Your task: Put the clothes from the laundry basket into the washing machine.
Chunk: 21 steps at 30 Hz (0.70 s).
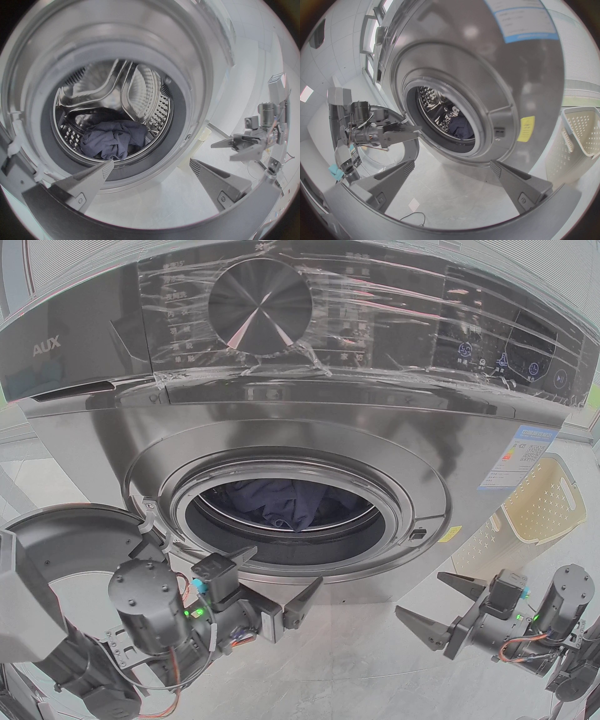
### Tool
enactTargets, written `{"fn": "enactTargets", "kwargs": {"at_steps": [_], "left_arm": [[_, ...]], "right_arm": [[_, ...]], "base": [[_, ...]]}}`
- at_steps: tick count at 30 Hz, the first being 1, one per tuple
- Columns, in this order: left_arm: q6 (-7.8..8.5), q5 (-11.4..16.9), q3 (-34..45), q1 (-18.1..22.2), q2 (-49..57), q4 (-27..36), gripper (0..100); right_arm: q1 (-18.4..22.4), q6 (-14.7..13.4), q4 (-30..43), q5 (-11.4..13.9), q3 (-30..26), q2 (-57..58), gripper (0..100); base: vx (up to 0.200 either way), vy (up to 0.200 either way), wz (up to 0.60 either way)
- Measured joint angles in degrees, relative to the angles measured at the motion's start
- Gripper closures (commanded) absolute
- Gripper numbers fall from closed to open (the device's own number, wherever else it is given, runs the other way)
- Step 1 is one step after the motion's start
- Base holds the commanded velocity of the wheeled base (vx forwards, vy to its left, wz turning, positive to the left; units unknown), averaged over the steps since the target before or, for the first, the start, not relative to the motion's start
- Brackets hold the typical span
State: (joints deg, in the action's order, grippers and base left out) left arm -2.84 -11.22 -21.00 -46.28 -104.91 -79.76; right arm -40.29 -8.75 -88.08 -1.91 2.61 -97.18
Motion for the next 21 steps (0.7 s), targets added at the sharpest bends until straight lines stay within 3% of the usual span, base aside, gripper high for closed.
{"fn": "enactTargets", "kwargs": {"at_steps": [10,21], "left_arm": [[2.84,-0.13,10.9,-0.11,11.92,-3.11,0],[3.66,-0.11,19.21,2.58,24.7,-1.34,0]], "right_arm": [[4.92,0.63,4.75,-4.57,-1.56,9.18,0],[7.91,-0.13,25.95,-9.58,-1.62,22.27,0]], "base": [[-0.2,0.0,0.0],[-0.2,0.0,0.0]]}}
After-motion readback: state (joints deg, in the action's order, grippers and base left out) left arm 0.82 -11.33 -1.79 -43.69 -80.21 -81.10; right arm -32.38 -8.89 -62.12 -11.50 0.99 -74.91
